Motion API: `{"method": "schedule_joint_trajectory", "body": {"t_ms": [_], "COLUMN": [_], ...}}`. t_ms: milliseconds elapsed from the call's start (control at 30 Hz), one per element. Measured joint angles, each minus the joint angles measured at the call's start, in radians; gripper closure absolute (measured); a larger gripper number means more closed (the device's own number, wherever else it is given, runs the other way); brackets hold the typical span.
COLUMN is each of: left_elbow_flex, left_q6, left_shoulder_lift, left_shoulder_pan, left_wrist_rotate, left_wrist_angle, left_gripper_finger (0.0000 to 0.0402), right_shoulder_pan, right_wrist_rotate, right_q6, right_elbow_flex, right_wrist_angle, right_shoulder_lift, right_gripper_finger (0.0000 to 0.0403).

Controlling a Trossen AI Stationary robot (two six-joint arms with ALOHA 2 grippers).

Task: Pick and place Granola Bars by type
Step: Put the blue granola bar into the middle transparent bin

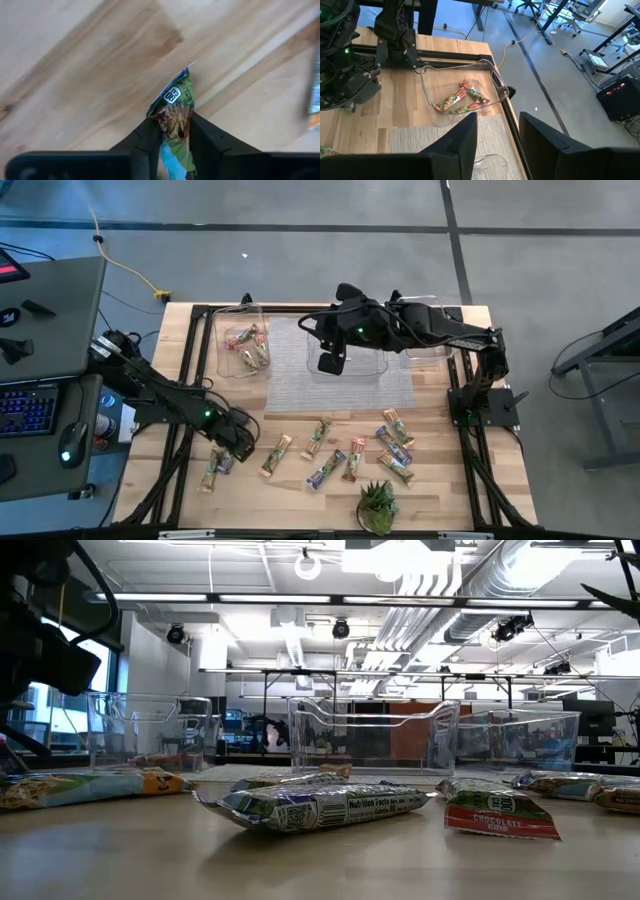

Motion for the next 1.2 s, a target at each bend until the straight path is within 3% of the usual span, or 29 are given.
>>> {"method": "schedule_joint_trajectory", "body": {"t_ms": [233, 367, 533, 667, 800, 867, 1000, 1200], "left_elbow_flex": [0.022, 0.082, 0.190, 0.258, 0.275, 0.275, 0.275, 0.276], "left_q6": [0.049, 0.143, 0.405, 0.670, 0.973, 1.124, 1.358, 1.461], "left_shoulder_lift": [-0.001, -0.002, -0.002, -0.002, -0.002, -0.002, 0.012, 0.050], "left_shoulder_pan": [0.004, 0.050, 0.177, 0.289, 0.412, 0.475, 0.590, 0.747], "left_wrist_rotate": [-0.015, -0.077, -0.196, -0.327, -0.436, -0.427, -0.334, -0.282], "left_wrist_angle": [0.093, 0.091, 0.096, 0.126, 0.336, 0.459, 0.714, 0.908], "left_gripper_finger": [0.0348, 0.0352, 0.0352, 0.0353, 0.0353, 0.0353, 0.0353, 0.0353], "right_shoulder_pan": [0.000, 0.000, 0.000, 0.000, 0.002, 0.006, 0.025, 0.068], "right_wrist_rotate": [0.000, 0.000, -0.001, -0.003, -0.003, 0.004, -0.021, -0.006], "right_q6": [0.001, 0.006, 0.081, 0.190, 0.367, 0.448, 0.464, 0.472], "right_elbow_flex": [0.000, 0.000, 0.000, 0.000, 0.000, -0.008, -0.109, -0.318], "right_wrist_angle": [-0.001, -0.026, -0.115, -0.319, -0.580, -0.630, -0.568, -0.553], "right_shoulder_lift": [0.000, 0.000, 0.000, 0.000, 0.000, 0.000, -0.040, -0.073], "right_gripper_finger": [0.0274, 0.0274, 0.0274, 0.0274, 0.0274, 0.0274, 0.0274, 0.0274]}}
